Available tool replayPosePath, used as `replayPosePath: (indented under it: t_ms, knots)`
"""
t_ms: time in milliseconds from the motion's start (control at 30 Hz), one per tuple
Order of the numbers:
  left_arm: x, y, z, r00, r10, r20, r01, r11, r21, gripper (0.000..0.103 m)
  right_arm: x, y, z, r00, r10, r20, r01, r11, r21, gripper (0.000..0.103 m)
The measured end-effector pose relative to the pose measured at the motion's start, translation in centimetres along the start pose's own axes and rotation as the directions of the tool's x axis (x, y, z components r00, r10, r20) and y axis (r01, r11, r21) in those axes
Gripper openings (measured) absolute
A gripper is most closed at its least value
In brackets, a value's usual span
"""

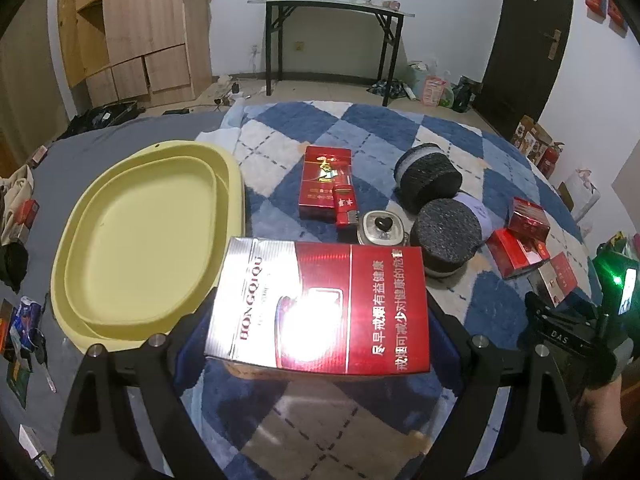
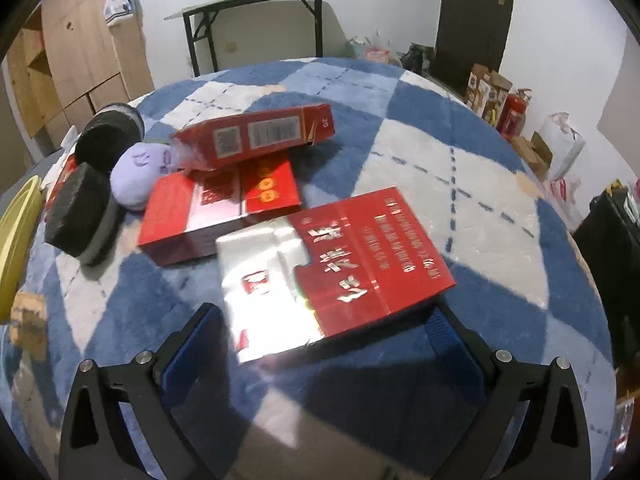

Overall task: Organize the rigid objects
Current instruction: 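Lift both held red-silver packs and carry them toward the yellow tray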

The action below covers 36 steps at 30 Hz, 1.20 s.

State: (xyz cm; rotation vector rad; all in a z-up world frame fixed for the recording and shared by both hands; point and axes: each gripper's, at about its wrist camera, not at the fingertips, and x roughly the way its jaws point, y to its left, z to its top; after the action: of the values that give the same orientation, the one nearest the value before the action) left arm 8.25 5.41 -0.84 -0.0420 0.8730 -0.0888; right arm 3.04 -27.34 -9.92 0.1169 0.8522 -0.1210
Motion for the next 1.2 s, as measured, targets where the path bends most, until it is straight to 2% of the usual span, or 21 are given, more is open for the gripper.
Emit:
replayPosePath:
  t_ms: [100,200,333,367,433,467,500,667,733,767,800,833,933,1067,1200]
  knots:
    - [0.6,0.0,0.1,1.0,-0.001,-0.008,0.001,1.0,-0.007,0.091,0.2,0.0,0.3,1.0,0.005,0.027,-0.005,1.0,-0.006,0.103]
    - [1.1,-0.2,0.2,1.0,0.002,-0.012,-0.002,1.0,-0.002,0.091,0.2,-0.9,0.7,0.997,0.036,0.068,-0.039,0.999,0.038,0.103]
    - [1.7,-0.3,0.0,1.0,0.002,-0.026,-0.002,1.0,-0.005,0.091,1.3,-2.0,1.0,0.996,0.062,0.057,-0.066,0.996,0.063,0.101]
    - [1.9,-0.4,0.0,1.0,0.004,-0.029,-0.004,1.0,-0.001,0.091,1.1,-2.2,0.9,0.996,0.067,0.066,-0.071,0.995,0.067,0.097]
    - [2.1,-0.7,0.0,1.0,0.009,-0.03,-0.009,1.0,0.006,0.091,0.8,-2.7,0.9,0.994,0.076,0.078,-0.083,0.993,0.082,0.084]
    - [2.2,-0.7,0.0,1.0,0.008,-0.03,-0.008,1.0,0.005,0.091,0.8,-3.1,0.9,0.993,0.08,0.082,-0.088,0.991,0.098,0.073]
    - [2.2,-0.8,0.0,1.0,0.006,-0.031,-0.006,1.0,0.004,0.091,0.9,-3.4,0.9,0.993,0.081,0.081,-0.09,0.99,0.108,0.068]
    - [2.3,-1.2,-0.2,0.999,0.009,-0.038,-0.008,1.0,0.018,0.091,0.4,-4.1,0.6,0.99,0.106,0.088,-0.116,0.987,0.109,0.063]
    - [2.4,-1.2,-0.3,0.999,0.013,-0.041,-0.012,1.0,0.021,0.091,0.2,-3.9,0.4,0.995,0.075,0.063,-0.081,0.992,0.097,0.065]
    - [2.5,-1.2,-0.2,0.999,0.012,-0.041,-0.011,1.0,0.019,0.091,-0.1,-3.8,0.4,0.996,0.066,0.056,-0.072,0.992,0.108,0.077]
    - [2.5,-1.2,-0.2,0.999,0.009,-0.04,-0.009,1.0,0.015,0.091,-0.3,-3.6,0.6,0.996,0.067,0.054,-0.074,0.99,0.12,0.095]
    - [2.5,-1.2,-0.1,0.999,0.007,-0.04,-0.006,1.0,0.01,0.091,-0.6,-3.4,0.8,0.997,0.064,0.053,-0.071,0.985,0.154,0.102]
    - [2.4,-1.0,0.1,0.999,0.007,-0.033,-0.007,1.0,-0.002,0.091,-1.4,-2.8,2.0,0.997,0.028,0.068,-0.044,0.97,0.241,0.103]
    - [2.6,-0.4,0.1,0.999,0.015,-0.046,-0.016,0.999,-0.028,0.091,0.3,-1.3,3.0,0.997,-0.059,0.042,0.051,0.982,0.184,0.103]
    - [3.0,0.2,-0.1,0.998,0.015,-0.059,-0.018,0.998,-0.053,0.09,1.6,-1.8,3.3,0.995,-0.076,0.059,0.06,0.969,0.239,0.102]
